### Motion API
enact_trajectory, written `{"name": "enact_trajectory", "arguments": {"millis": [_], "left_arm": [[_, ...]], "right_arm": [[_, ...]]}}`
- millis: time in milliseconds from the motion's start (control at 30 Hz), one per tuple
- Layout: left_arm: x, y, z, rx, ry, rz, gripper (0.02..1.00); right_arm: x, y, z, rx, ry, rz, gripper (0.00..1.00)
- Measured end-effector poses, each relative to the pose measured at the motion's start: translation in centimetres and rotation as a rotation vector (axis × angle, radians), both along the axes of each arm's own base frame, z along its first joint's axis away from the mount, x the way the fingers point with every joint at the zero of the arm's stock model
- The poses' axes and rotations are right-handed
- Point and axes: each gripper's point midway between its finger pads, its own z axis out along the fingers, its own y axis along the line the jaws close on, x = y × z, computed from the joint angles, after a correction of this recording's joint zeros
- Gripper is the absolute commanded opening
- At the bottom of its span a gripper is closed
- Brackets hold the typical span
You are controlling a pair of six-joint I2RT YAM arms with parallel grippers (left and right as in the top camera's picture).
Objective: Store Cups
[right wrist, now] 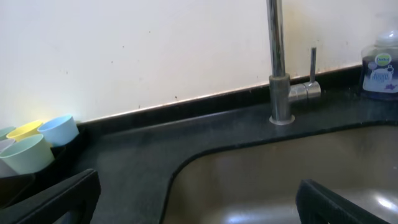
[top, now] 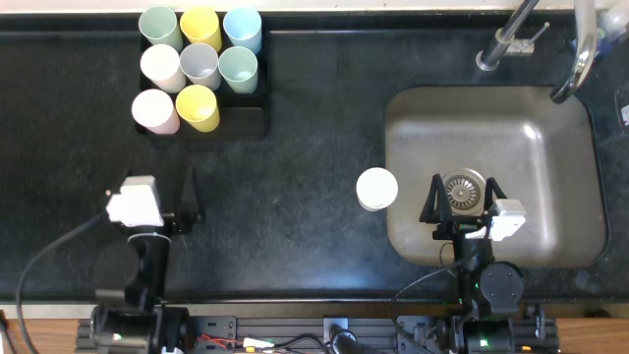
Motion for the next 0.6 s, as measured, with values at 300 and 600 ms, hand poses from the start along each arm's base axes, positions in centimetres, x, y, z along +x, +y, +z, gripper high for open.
{"name": "enact_trajectory", "arguments": {"millis": [300, 600], "left_arm": [[-0.8, -0.6, -4.6, 0.061, -0.057, -0.043, 0.998], [-0.8, -0.7, -5.4, 0.068, -0.041, -0.052, 0.998]], "right_arm": [[0.0, 0.0, 0.0, 0.0, -0.002, 0.0, 0.998], [0.0, 0.0, 0.0, 0.0, -0.001, 0.0, 0.996]]}}
